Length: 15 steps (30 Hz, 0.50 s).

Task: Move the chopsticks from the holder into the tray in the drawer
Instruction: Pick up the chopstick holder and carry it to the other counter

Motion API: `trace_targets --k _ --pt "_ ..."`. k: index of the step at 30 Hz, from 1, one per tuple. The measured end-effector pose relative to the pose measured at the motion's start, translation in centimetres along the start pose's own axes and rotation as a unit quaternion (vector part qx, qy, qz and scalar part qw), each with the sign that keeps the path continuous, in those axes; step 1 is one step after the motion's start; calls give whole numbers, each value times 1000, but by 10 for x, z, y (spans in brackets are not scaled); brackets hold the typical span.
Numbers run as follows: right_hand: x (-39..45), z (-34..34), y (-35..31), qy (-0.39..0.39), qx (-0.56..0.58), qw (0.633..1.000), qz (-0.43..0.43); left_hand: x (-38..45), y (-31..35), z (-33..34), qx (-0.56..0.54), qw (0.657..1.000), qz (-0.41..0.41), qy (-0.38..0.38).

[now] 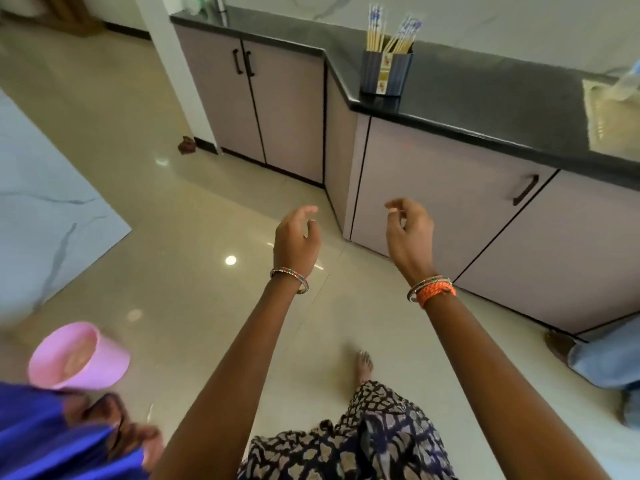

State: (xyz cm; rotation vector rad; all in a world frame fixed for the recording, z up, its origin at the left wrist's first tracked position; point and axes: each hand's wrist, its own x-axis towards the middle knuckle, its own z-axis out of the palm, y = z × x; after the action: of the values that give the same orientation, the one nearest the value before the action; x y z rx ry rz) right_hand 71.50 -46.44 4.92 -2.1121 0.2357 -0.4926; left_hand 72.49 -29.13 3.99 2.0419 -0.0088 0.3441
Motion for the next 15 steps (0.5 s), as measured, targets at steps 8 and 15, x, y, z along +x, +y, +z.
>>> trace_targets --k 8,15 --pt "176 4 20 66 127 990 -1 159 20 96 -38 999 31 1" --pt "305 13 52 62 168 984 20 267 26 175 -79 997 8 20"
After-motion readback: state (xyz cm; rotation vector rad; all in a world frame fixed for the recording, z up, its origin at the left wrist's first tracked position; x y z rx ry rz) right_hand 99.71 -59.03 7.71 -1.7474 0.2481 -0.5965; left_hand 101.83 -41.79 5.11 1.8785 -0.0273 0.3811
